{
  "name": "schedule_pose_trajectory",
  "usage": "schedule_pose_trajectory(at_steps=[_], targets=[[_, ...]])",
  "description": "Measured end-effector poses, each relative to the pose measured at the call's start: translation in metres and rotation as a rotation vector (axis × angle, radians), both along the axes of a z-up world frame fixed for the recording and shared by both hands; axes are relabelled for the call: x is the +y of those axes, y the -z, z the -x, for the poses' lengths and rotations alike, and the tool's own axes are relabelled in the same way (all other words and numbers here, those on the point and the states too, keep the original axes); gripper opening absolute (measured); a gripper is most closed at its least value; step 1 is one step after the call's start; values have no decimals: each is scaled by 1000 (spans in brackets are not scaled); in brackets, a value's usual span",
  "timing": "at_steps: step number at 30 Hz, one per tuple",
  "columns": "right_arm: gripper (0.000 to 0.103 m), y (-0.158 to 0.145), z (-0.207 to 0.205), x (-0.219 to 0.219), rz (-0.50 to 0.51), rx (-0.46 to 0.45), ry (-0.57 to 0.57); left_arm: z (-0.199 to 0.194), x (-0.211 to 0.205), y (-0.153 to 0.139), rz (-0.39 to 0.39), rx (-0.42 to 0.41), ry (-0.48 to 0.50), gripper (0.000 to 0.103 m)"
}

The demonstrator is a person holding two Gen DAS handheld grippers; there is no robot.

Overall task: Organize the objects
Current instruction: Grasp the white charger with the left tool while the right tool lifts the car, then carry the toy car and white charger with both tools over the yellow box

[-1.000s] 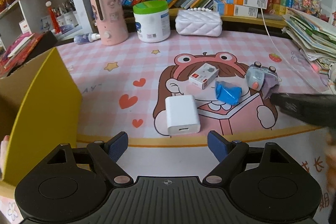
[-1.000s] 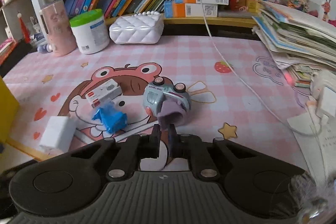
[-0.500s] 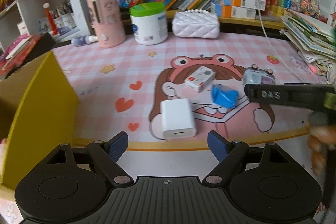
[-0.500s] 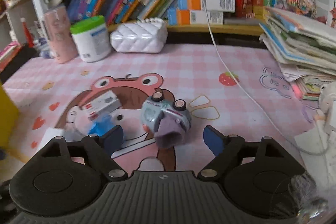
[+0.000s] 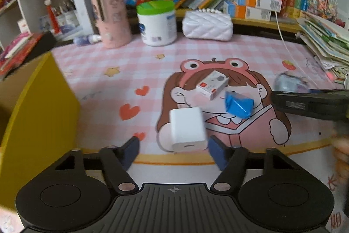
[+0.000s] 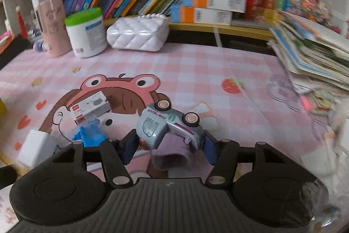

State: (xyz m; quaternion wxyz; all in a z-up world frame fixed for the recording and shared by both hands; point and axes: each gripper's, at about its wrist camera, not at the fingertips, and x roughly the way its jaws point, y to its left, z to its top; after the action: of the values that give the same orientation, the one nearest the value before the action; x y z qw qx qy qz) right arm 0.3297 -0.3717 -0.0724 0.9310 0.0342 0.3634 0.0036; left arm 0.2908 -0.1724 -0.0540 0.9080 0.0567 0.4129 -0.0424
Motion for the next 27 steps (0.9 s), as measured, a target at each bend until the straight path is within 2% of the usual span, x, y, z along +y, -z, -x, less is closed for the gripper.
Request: schedule_pose_trajectory(at_steps=[3,5,7,12,17,21,27], targets=[[58,-11,20,-5,-27,-6,4,-17,-5,12,16,19,1,51],[58,-18,32,-5,-33,-11,-2,-24,-12,17,-8,22,12,45],[58,-23,44,-3,-39,-10,-14,-29,-15,21,-19,28,18,44],[58,-32,64,11,-49,-6,-67,-41,-8,27,31,51,-28,44],[58,-35,74,26,-32,6,-109,-44,-6,28,50,48,-16,41],[58,-38,81,33,-22,27,-94,-29,2,12,86,24,-18,41],[58,-38,97,46,-29,60,-97,23,17,-27,135,-52,23,41]])
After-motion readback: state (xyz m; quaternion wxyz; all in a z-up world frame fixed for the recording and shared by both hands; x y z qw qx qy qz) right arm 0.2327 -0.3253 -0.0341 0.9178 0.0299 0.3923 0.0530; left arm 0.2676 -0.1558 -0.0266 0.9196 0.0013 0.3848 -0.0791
